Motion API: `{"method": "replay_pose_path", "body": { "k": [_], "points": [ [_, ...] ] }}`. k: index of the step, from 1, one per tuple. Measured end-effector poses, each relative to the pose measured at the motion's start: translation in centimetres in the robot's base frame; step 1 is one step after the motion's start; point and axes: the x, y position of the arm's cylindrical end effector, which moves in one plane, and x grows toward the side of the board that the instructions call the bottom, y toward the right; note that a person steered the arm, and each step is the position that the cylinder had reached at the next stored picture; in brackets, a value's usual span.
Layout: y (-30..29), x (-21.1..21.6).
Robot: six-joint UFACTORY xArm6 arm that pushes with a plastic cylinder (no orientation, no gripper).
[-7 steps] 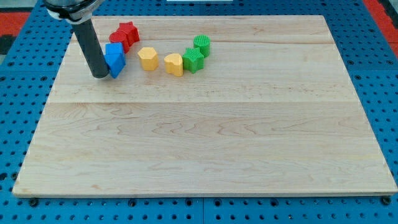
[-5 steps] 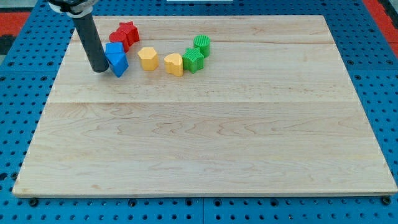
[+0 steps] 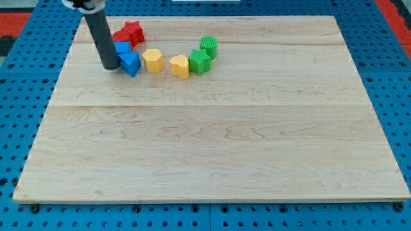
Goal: Push the blue cube and blue triangle up a bit
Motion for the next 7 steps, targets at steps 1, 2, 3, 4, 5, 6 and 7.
{"method": "replay_pose_path", "body": {
  "k": [1, 2, 3, 4, 5, 6, 7],
  "points": [
    [-1.5, -1.7],
    [-2.7, -2.1],
    [-2.7, -2.5],
    [-2.4, -3.2],
    [-1.3, -3.4],
    [1.6, -3.3],
    [-6.0, -3.6]
  ]
}}
